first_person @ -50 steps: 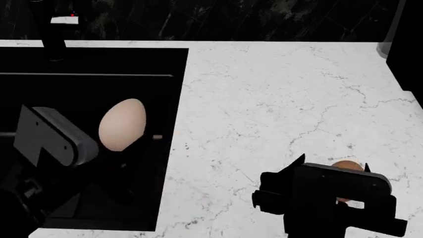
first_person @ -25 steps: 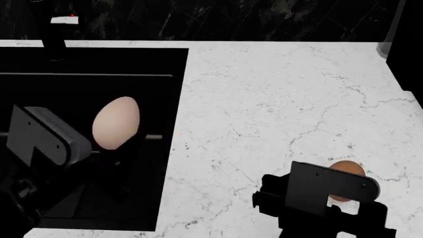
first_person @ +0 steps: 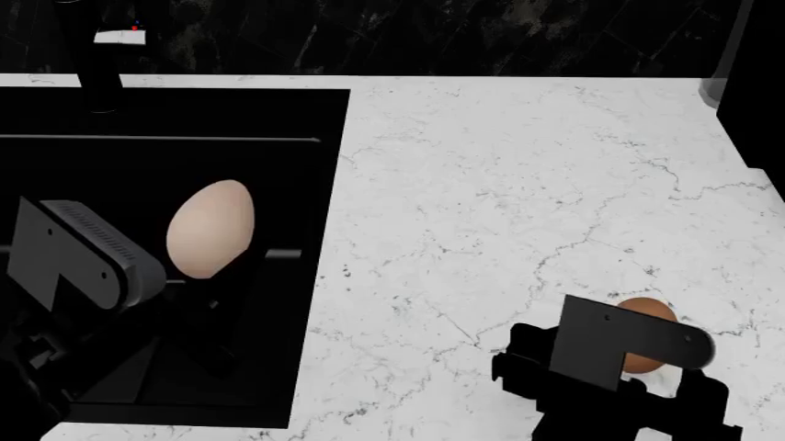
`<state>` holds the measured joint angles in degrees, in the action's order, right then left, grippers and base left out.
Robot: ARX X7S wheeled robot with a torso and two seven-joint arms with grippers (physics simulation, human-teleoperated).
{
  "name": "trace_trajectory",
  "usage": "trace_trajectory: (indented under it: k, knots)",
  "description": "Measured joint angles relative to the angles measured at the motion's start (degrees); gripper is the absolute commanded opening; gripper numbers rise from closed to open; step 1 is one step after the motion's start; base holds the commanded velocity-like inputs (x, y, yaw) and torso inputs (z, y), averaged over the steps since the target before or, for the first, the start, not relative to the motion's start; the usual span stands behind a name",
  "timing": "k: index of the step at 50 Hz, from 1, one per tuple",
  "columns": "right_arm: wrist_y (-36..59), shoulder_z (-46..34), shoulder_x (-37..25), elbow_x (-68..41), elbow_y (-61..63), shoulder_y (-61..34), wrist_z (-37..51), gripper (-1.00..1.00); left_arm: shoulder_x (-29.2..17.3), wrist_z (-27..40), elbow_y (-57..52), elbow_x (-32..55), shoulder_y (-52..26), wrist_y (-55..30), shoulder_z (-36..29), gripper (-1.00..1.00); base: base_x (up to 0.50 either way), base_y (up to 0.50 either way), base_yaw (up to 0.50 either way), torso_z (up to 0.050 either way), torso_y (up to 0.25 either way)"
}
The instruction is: Place the eggs and milk next to the bowl.
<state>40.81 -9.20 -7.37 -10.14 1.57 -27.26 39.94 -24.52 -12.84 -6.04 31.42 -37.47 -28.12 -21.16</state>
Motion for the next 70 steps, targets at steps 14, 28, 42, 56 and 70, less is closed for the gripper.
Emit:
trace_trajectory:
  k: [14, 28, 42, 56, 70]
  knots:
    - [-5.0, 0.7, -0.1, -1.2, -6.0, -2.0, -0.8, 1.0, -0.7, 0.6, -1.4, 0.0, 0.0, -0.6, -0.3, -1.0, 0.0, 0.0, 0.0, 0.0, 0.0]
    - [-9.5, 1.3, 0.1, -2.5, -11.4, -4.0, -1.7, 1.0, -1.1, 1.1, -2.1, -0.1, 0.2, -0.8, -0.5, -1.0, 0.0, 0.0, 0.0, 0.0, 0.0]
    - [-10.2, 2.5, 0.1, -4.1, -11.4, -3.7, -1.1, -1.0, -1.0, 1.2, -1.7, -0.4, 0.0, -0.4, -0.8, -1.0, 0.0, 0.0, 0.0, 0.0, 0.0]
    - [-8.4, 1.6, -0.8, -5.8, -7.5, -2.7, -0.2, -1.0, -1.0, 1.2, -1.7, -0.2, 0.0, -0.1, -0.9, -1.0, 0.0, 0.0, 0.0, 0.0, 0.0]
    - [-9.7, -3.6, -5.8, -4.1, 3.0, -0.9, -3.0, -1.0, -0.1, 3.9, -2.6, 0.8, 1.7, 0.8, 1.1, -1.0, 0.0, 0.0, 0.0, 0.0, 0.0]
